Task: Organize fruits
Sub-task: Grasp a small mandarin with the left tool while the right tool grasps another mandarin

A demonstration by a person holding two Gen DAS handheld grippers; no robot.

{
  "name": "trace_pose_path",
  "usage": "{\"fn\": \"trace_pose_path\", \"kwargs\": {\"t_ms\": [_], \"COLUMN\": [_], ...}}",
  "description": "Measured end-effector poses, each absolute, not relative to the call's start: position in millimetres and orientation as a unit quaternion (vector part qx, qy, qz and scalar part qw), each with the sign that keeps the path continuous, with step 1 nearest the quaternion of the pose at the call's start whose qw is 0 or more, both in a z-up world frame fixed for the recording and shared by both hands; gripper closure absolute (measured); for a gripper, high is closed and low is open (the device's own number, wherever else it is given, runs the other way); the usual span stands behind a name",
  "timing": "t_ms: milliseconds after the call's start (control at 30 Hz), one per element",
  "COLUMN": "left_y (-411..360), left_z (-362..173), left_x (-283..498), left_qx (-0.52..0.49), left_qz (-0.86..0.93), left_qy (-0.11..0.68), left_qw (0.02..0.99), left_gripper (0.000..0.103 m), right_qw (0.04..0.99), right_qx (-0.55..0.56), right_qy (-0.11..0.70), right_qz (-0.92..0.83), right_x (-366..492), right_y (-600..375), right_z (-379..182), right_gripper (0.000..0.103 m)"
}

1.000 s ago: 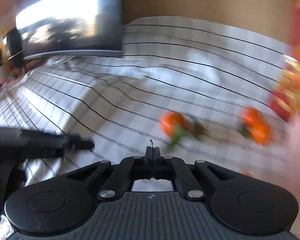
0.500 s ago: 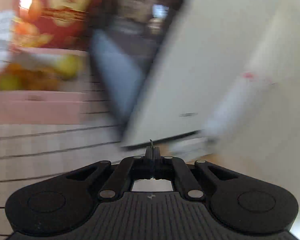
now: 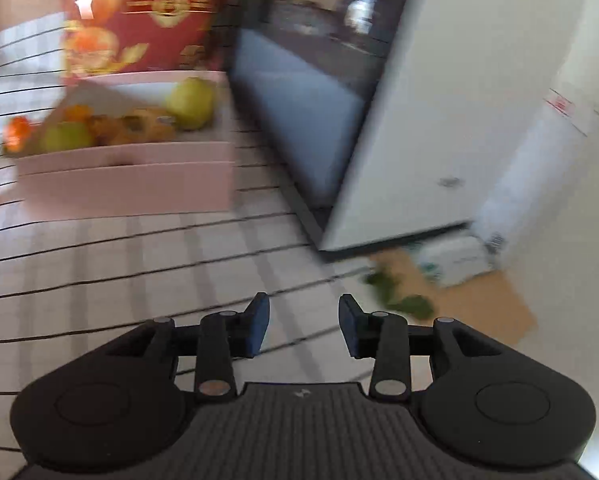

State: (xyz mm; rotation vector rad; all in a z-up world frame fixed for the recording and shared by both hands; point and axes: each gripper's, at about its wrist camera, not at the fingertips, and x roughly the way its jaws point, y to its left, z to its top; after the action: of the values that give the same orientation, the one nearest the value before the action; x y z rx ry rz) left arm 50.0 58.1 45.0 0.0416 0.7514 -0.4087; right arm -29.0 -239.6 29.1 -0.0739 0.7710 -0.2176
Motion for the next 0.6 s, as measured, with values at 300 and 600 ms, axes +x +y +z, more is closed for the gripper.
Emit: {"fn": "trace_pose_path", "kwargs": {"t_ms": [300, 600], "left_y": [31.7, 36.9], "left_z": [24.9, 28.5], "left_x": [92.9, 90.4], "left_qx": [0.021, -0.022], "left_qz": [-0.163, -0.145], "left_qy": [0.4, 0.404], "left_qw": [0.902, 0.903], "left_gripper": [0.062, 0.07], "right_qw": [0.928, 0.935], "right_qx": [-0.066, -0.1], "right_qy": [0.366, 0.336], "right_qz": [0.004, 0.057], "right_x": [-27.8, -14.6], "right_y": [-189.2, -161.6], "right_z": [48.3, 67.1], "right_gripper": [0.057, 0.056]}}
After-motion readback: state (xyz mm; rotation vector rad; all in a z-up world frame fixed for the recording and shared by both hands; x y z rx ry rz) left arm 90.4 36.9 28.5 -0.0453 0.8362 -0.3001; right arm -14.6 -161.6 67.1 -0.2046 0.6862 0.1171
